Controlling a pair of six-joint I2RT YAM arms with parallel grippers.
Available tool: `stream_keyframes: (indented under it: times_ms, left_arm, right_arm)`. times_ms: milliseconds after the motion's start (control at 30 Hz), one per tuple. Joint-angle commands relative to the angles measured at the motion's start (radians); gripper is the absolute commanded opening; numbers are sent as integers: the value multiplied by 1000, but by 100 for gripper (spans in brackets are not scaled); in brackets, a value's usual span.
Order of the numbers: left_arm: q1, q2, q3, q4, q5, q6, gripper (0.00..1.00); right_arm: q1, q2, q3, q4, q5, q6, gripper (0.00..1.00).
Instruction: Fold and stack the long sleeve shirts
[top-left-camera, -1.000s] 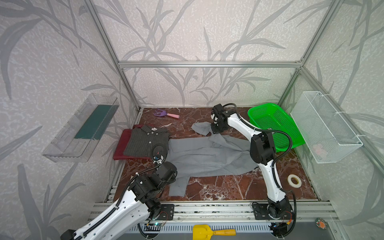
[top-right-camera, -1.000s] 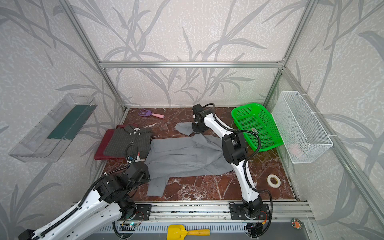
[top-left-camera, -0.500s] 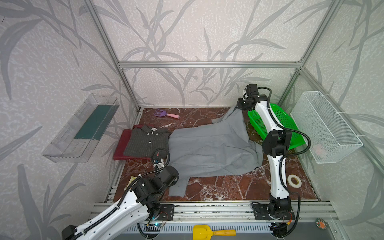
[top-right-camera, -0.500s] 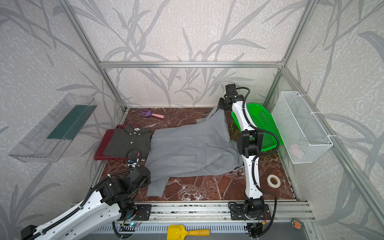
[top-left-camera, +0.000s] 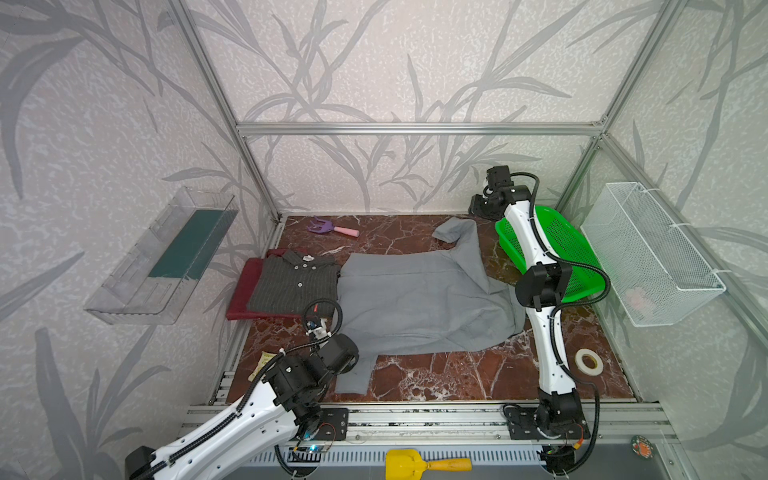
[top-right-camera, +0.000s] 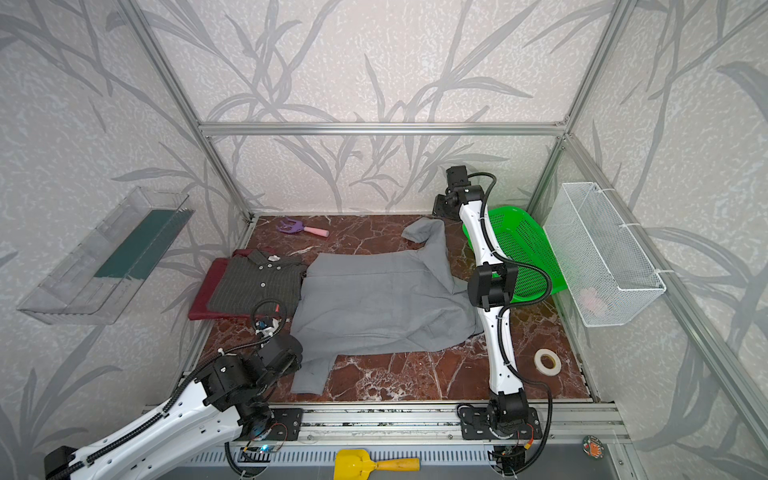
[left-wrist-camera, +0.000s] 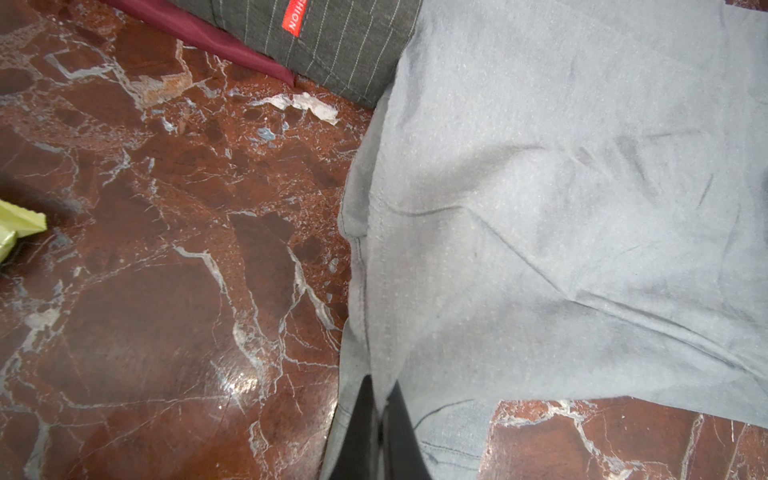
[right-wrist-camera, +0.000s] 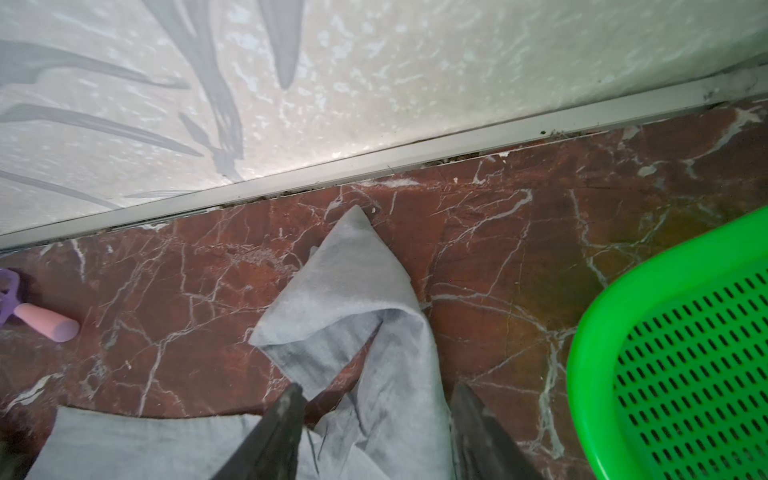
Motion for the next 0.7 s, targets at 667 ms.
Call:
stream_keyframes:
  times_ms: [667]
  left_arm:
    - [257,120,185,280,-7,409,0]
  right_arm:
    - [789,-1344,-1807,823,-86,131,63]
